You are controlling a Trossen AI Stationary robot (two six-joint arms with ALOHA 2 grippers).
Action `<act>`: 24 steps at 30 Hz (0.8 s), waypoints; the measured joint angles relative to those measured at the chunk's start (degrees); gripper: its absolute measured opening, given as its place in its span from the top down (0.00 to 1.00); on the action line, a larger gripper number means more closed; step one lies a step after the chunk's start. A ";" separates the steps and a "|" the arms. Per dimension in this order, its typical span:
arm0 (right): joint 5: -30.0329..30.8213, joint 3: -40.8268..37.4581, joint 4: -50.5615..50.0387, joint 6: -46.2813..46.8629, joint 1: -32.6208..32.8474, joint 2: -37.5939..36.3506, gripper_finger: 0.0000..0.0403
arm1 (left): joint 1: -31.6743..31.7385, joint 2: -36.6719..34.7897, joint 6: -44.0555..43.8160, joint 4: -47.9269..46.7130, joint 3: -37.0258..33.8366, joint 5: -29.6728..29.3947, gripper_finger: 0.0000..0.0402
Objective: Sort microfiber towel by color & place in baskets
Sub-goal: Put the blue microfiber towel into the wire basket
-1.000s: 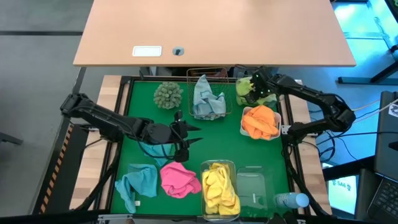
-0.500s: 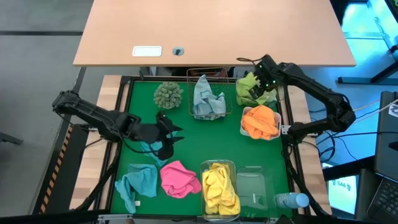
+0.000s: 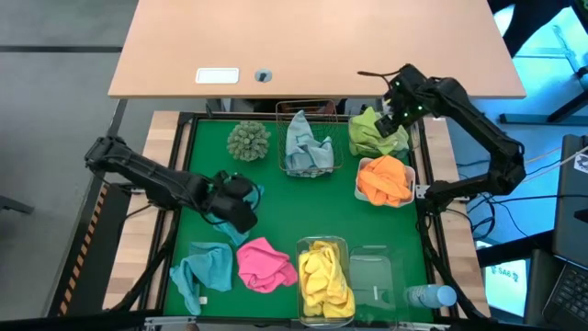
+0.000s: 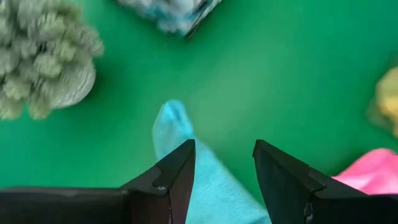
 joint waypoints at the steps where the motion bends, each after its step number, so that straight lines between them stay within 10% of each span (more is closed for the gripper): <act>1: -1.30 0.68 -0.22 0.58 0.00 -0.03 0.44 | 0.00 0.85 -0.44 -0.75 0.00 0.02 0.61; 7: -9.13 2.34 1.02 1.01 1.98 -1.44 0.44 | 0.26 5.67 -1.76 -1.50 0.00 0.86 0.61; 24: -7.95 2.32 9.16 5.35 24.45 -3.15 0.44 | 6.12 17.76 0.25 -3.45 0.00 7.95 0.61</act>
